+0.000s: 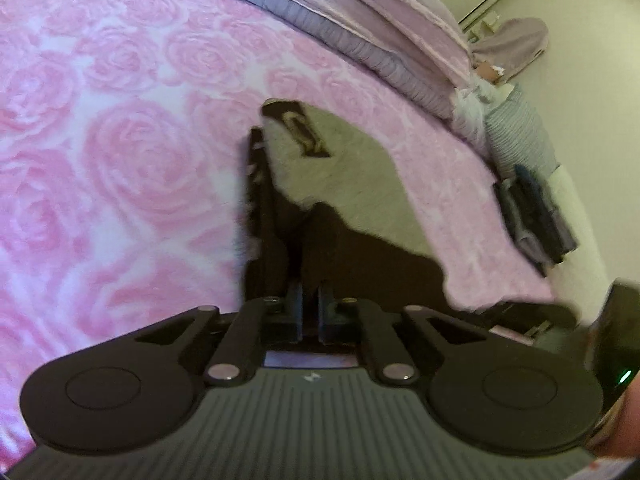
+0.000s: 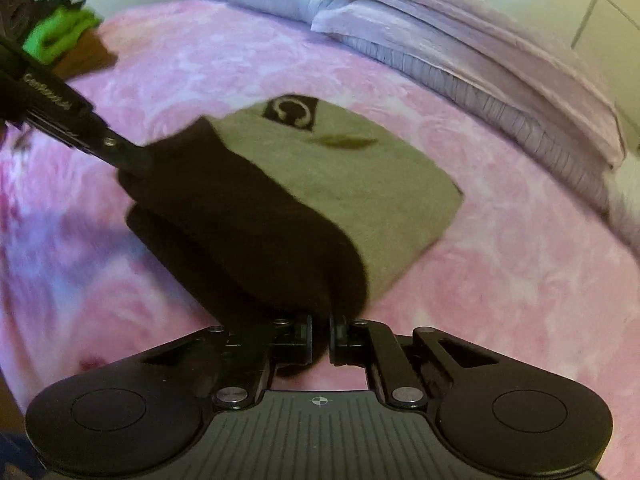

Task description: Fold large clothes

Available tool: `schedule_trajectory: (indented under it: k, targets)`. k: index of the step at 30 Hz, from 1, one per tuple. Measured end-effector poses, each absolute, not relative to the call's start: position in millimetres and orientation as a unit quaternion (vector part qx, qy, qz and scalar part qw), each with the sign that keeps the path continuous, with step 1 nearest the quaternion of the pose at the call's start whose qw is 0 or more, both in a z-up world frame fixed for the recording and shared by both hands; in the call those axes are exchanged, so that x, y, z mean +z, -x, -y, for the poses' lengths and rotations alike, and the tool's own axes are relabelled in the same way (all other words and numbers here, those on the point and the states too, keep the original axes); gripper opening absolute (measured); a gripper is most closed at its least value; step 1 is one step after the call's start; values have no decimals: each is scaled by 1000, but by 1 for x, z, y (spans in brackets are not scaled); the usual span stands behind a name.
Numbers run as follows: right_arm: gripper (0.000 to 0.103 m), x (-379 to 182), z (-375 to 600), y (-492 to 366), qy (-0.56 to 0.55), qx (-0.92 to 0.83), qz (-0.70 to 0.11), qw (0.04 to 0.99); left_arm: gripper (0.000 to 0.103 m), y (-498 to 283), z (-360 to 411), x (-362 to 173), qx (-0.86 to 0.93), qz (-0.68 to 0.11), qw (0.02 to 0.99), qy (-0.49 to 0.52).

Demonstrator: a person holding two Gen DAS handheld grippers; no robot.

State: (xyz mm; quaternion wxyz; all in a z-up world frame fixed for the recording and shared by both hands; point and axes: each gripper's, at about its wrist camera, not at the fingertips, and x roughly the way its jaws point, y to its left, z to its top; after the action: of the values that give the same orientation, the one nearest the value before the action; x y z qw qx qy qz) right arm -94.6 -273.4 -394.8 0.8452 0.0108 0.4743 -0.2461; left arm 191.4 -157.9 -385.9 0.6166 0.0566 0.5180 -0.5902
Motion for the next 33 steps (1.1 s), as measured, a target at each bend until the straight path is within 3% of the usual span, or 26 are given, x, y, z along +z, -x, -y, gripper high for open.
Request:
schedule_trajectory:
  k: [6,10,17,22,23,24,25,29,33]
  targets:
    - [9,-421,275,81,-7,-194,-542,818,7,-180,159,-418,-567,-526,625,-99]
    - [41,-396,290,93,-89,-207,-532,816,17,-189,157,-398,-567,-540,616,-82]
    - [43,-368,346,122,-291,-274,-425,812,24,-211,173,-367,-579,-560,593,13]
    - [43,-383,391,123,-413,-317,-352,778,24,-220,202,-392,-544,-616,564,75]
    - [43,-387,396,122,-427,-322,-344,772,22,-221,204,-397,-537,-623,563,83]
    - [43,-395,402,121,-451,-324,-336,761,0,-222,204,-401,-531,-624,566,87]
    - [42,-402,405,121,-468,-323,-328,755,2,-221,203,-402,-530,-619,573,86]
    - [43,-416,406,103,-439,-307,-355,766,2,-214,191,-411,-526,-580,621,24]
    - [43,-394,401,91,-373,-312,-390,782,7,-197,195,-407,-528,-543,651,-55]
